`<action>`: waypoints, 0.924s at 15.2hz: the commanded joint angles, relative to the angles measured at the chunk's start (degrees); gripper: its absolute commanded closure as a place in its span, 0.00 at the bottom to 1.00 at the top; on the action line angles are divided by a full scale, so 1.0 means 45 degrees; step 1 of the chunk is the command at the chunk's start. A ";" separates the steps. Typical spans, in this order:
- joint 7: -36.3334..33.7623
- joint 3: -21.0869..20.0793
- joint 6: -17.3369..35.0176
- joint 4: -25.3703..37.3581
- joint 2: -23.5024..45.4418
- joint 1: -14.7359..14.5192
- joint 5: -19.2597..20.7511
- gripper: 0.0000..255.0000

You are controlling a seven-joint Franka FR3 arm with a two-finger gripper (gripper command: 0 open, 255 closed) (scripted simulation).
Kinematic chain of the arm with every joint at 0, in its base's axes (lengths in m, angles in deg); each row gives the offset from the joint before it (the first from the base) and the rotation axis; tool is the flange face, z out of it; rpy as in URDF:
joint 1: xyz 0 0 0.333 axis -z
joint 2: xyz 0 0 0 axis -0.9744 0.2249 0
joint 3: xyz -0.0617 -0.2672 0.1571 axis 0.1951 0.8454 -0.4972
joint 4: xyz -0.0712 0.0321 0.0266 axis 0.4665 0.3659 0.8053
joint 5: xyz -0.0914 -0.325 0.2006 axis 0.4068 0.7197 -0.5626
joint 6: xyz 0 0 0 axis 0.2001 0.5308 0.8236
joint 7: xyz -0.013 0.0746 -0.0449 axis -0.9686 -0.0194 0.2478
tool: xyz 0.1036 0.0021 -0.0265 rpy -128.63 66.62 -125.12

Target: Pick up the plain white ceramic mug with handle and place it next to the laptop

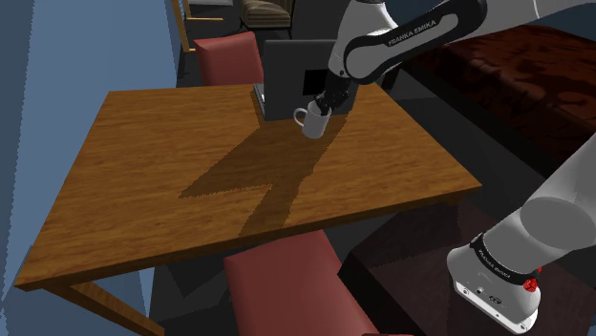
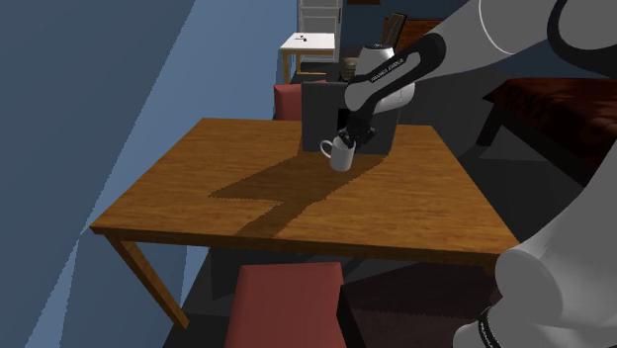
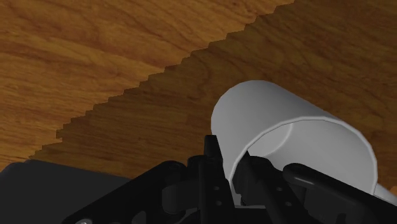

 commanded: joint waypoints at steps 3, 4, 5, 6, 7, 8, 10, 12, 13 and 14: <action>-0.0027 0.0017 0.0151 -0.0065 0.0084 -0.0004 0.0052 1.00; -0.0027 0.0017 0.0151 -0.0065 0.0084 -0.0004 0.0053 1.00; -0.0027 0.0017 0.0151 -0.0065 0.0084 -0.0004 0.0053 1.00; -0.0027 0.0017 0.0151 -0.0065 0.0084 -0.0004 0.0053 1.00; -0.0027 0.0017 0.0151 -0.0065 0.0084 -0.0004 0.0053 1.00; -0.0027 0.0017 0.0151 -0.0065 0.0084 -0.0004 0.0053 0.00; -0.0027 0.0017 0.0151 -0.0066 0.0083 -0.0004 0.0052 0.00; -0.0027 0.0017 0.0151 -0.0066 0.0083 -0.0004 0.0052 0.00; -0.0027 0.0017 0.0151 -0.0066 0.0083 -0.0004 0.0052 0.00; 0.0098 -0.0029 -0.0199 -0.0016 -0.0240 0.0037 -0.0132 0.00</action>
